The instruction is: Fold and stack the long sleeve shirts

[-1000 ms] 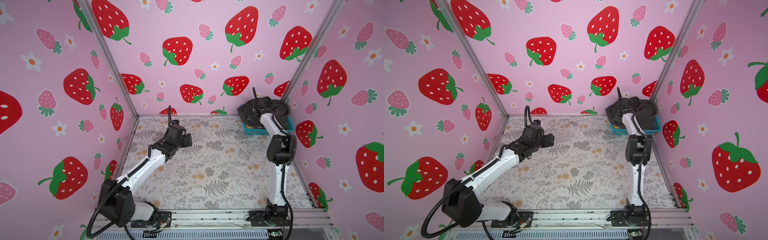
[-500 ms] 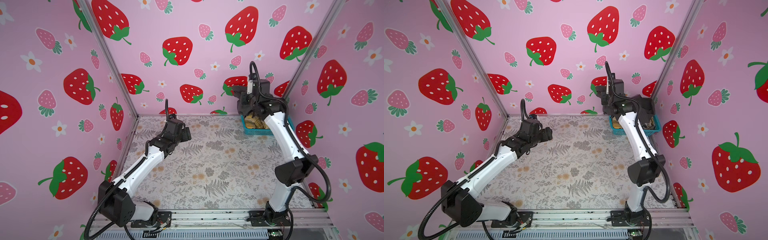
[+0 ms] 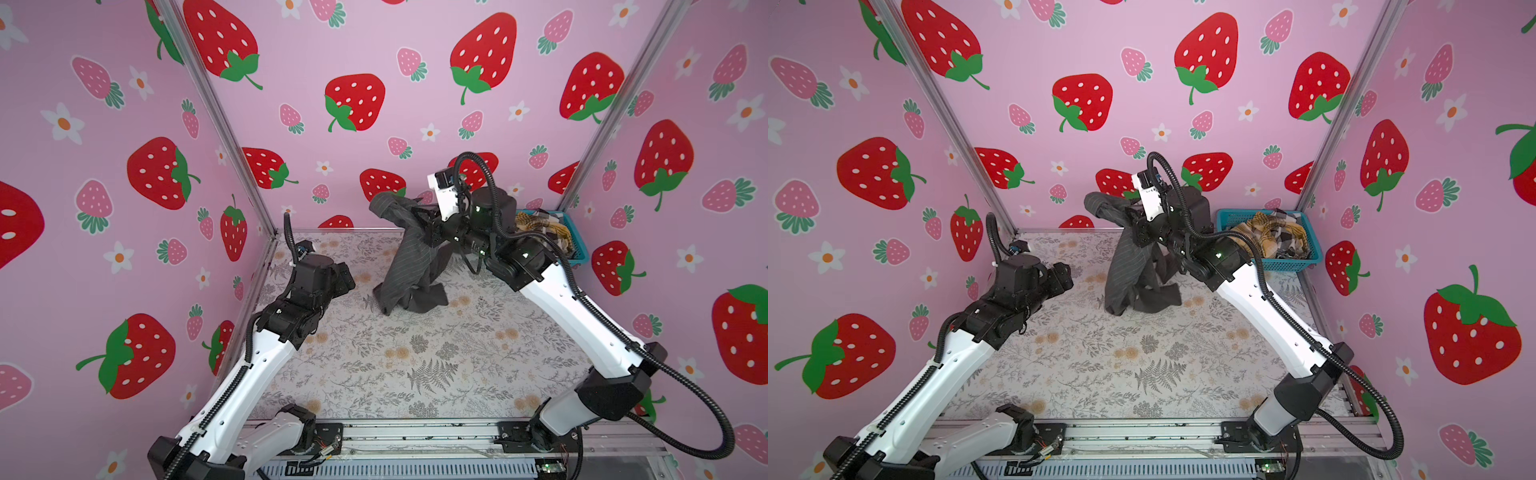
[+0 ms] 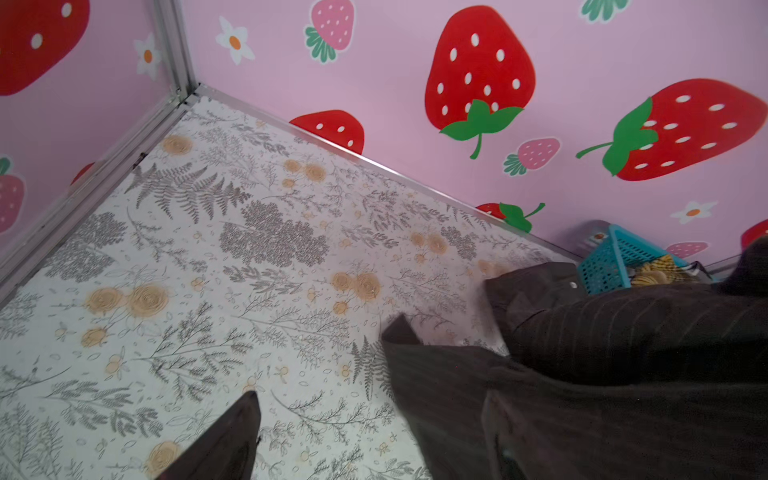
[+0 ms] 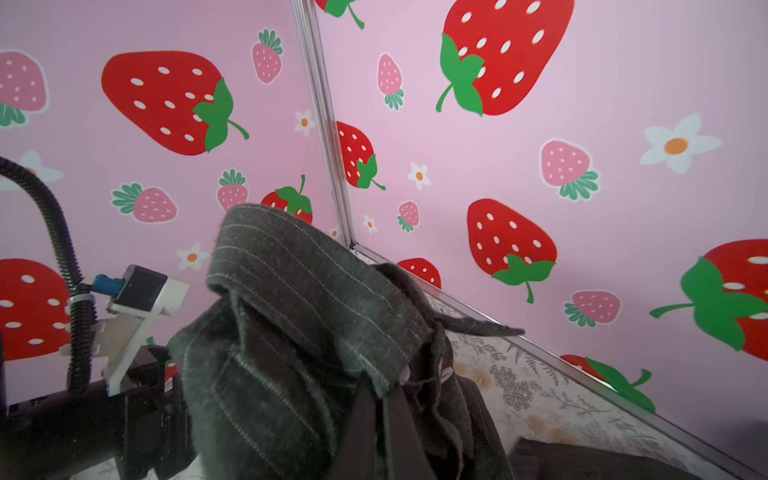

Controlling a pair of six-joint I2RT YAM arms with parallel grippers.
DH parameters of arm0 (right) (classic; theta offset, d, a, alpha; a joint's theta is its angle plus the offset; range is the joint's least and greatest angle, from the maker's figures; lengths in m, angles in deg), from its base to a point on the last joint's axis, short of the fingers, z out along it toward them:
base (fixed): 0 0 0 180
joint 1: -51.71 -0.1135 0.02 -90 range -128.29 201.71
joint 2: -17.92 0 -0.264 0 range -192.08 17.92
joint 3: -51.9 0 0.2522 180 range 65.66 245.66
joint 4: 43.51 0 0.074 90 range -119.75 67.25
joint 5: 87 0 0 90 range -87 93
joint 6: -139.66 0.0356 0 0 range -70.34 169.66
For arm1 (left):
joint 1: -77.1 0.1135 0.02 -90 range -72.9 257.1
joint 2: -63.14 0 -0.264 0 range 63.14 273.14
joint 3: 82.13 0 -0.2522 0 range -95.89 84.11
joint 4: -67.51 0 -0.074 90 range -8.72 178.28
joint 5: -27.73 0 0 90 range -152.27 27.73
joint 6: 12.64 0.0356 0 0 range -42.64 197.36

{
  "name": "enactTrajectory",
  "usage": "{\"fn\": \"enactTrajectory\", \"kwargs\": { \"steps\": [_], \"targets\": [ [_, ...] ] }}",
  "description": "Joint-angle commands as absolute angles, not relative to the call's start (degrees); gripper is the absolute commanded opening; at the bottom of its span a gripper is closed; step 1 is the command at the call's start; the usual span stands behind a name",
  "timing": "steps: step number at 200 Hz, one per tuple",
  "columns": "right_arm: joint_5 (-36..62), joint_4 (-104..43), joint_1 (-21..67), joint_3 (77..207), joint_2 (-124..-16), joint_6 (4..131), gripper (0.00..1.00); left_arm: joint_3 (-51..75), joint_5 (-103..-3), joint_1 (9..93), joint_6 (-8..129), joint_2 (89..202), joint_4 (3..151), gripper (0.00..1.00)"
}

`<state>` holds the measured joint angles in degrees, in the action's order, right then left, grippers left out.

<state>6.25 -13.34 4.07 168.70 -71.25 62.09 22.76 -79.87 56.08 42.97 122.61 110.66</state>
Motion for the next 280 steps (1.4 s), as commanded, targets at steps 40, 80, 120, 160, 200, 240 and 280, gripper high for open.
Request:
{"fn": "enactTrajectory", "kwargs": {
  "steps": [40, 80, 120, 160, 200, 240, 280],
  "targets": [
    [0.5, -27.2, 5.6, 133.1, -63.1, 78.7, 0.41, 29.4, -78.4, 58.0, 39.8, 121.8, 114.0, 0.85],
    [-10.5, -15.9, 6.2, 118.8, -58.3, 83.3, 0.82, 33.7, -75.1, 58.0, 37.7, 125.5, 113.5, 0.84],
    [-15.2, -7.3, 6.0, 126.5, -63.0, 77.5, 0.94, 35.7, -78.8, 59.2, 34.9, 128.7, 116.9, 0.88],
    [-7.0, -7.7, 6.2, 142.1, -80.4, 67.1, 0.84, 36.5, -77.8, 61.7, 32.6, 131.1, 117.4, 0.87],
    [-3.2, -4.0, 5.2, 155.5, -96.0, 67.0, 0.77, 37.5, -76.6, 62.9, 32.5, 129.7, 117.6, 0.87],
    [-1.0, -3.8, 3.8, 161.1, -103.4, 69.6, 0.74, 38.8, -75.2, 63.5, 32.9, 129.4, 116.5, 0.87],
    [-4.6, -3.0, 3.0, 166.6, -108.9, 70.6, 0.35, 38.6, -73.2, 63.8, 32.7, 131.8, 114.0, 0.88]
  ]
}}
